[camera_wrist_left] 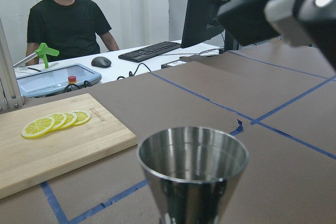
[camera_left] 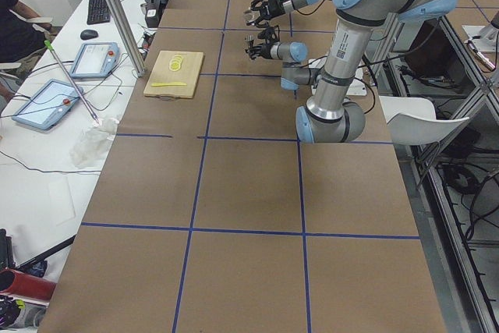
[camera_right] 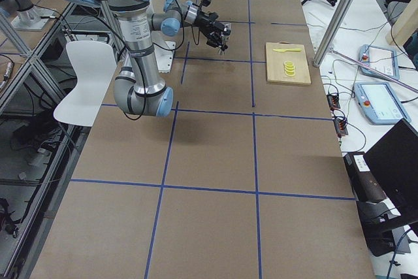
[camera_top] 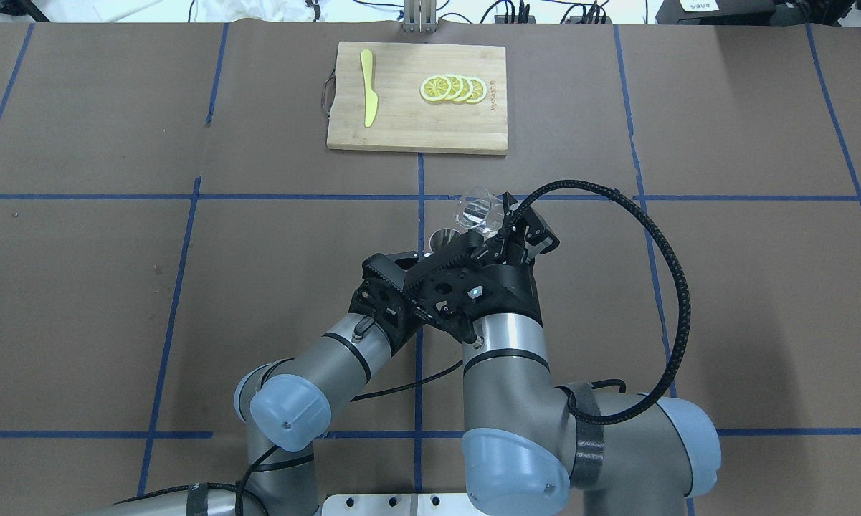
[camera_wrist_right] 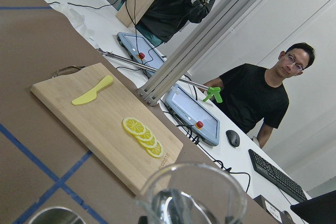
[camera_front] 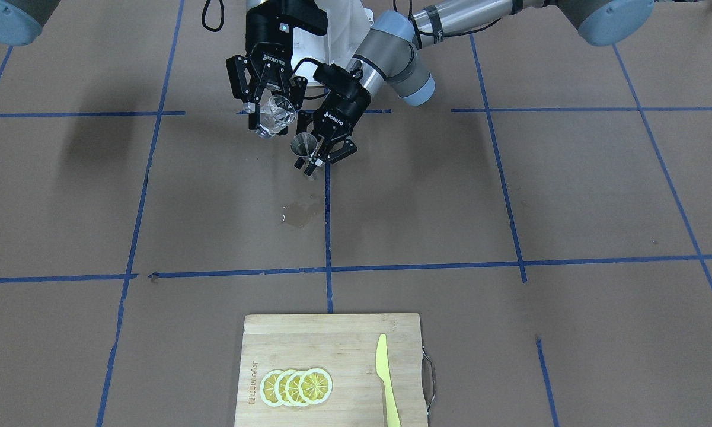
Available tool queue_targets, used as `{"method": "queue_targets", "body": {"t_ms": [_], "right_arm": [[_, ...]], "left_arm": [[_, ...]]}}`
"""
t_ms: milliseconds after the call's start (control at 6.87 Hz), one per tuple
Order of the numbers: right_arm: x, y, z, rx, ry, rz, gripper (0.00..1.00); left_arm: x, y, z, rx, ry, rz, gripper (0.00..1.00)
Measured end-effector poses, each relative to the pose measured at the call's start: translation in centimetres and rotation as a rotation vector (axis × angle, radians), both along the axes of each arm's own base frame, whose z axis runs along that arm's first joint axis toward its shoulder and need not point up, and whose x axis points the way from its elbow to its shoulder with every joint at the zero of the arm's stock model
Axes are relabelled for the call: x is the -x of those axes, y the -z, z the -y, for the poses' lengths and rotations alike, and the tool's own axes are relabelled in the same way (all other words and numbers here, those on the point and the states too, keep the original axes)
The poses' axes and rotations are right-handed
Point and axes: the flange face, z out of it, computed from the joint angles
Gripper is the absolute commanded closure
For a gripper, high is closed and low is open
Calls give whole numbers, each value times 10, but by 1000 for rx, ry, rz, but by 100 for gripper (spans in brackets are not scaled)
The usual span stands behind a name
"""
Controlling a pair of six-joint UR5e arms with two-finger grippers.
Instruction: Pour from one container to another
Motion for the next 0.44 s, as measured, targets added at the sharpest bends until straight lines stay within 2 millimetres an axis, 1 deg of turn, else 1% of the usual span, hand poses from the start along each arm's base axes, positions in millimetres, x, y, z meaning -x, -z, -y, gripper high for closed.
{"method": "queue_targets", "body": {"t_ms": [437], "right_arm": [[-3, 1, 1, -21, 15, -64, 100]], "left_arm": [[-1, 3, 0, -2, -6, -3, 100]]}}
